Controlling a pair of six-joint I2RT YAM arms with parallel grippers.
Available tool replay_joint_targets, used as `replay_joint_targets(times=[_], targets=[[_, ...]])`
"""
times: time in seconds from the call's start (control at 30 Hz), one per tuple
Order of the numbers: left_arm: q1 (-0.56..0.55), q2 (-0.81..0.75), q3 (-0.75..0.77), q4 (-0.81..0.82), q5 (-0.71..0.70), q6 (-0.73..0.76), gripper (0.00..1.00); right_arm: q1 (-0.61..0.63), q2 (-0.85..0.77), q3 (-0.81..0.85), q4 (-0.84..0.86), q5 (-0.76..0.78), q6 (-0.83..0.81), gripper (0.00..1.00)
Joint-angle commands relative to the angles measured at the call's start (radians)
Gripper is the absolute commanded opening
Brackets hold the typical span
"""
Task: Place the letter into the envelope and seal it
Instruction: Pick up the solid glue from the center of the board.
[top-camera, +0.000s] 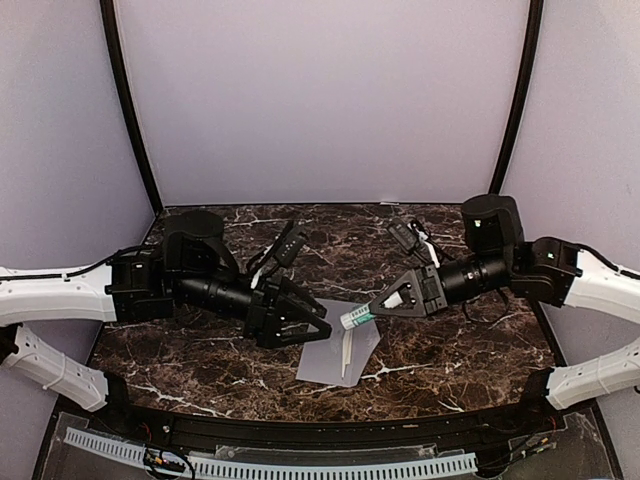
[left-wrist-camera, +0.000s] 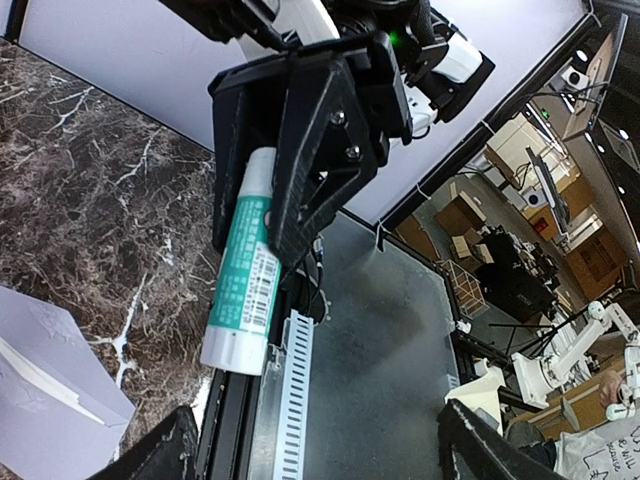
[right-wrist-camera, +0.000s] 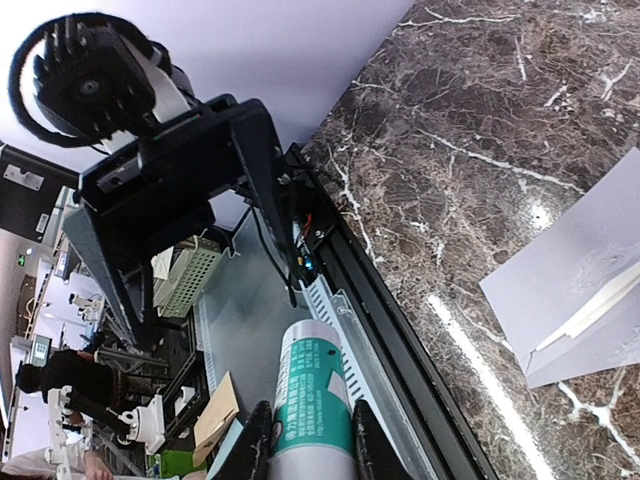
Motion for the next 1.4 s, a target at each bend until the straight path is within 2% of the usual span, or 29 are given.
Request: replay_joint_targets(times=[0.0,0.5,0.63,0.73,0.77,0.83,1.17,1.3,1.37], targets=[[-0.029,-0.024,-0.044,0.088,0.02,-0.017,0.82,0.029,0.007,0.035,0.101,-0.055,0.033,0.0],[-0.06,0.016,-0.021,0.072,-0.037,-0.013,0.8,0.115,0.121,0.101,0.146,-0.081,0.027,0.0],[-0.062,0.019,-0.024,0.084,-0.032,-0.018,0.73,0.122,0.129,0.098,0.159,-0.082,0.034,0.0],[-0.063,0.026,-0.025,0.091,-0.032,-0.025,0.6,0.124,0.13,0.097,0.162,-0.086,0.036,0.0],[-0.063,0.028,-0.026,0.092,-0.036,-0.025,0.52,0.126,0.13,0.096,0.163,-0.086,0.035,0.0],[-0.064,0.028,-0.027,0.092,-0.043,-0.025,0.45,0.128,0.129,0.095,0.165,-0.085,0.034,0.0],[-0.064,0.041,-0.025,0.101,-0.035,-0.033,0.41,0.138,0.141,0.106,0.156,-0.076,0.019,0.0],[-0.064,0.042,-0.027,0.102,-0.039,-0.034,0.28,0.141,0.144,0.105,0.16,-0.088,0.019,0.0],[-0.064,0.044,-0.027,0.101,-0.036,-0.035,0.19,0.143,0.149,0.109,0.155,-0.086,0.013,0.03]])
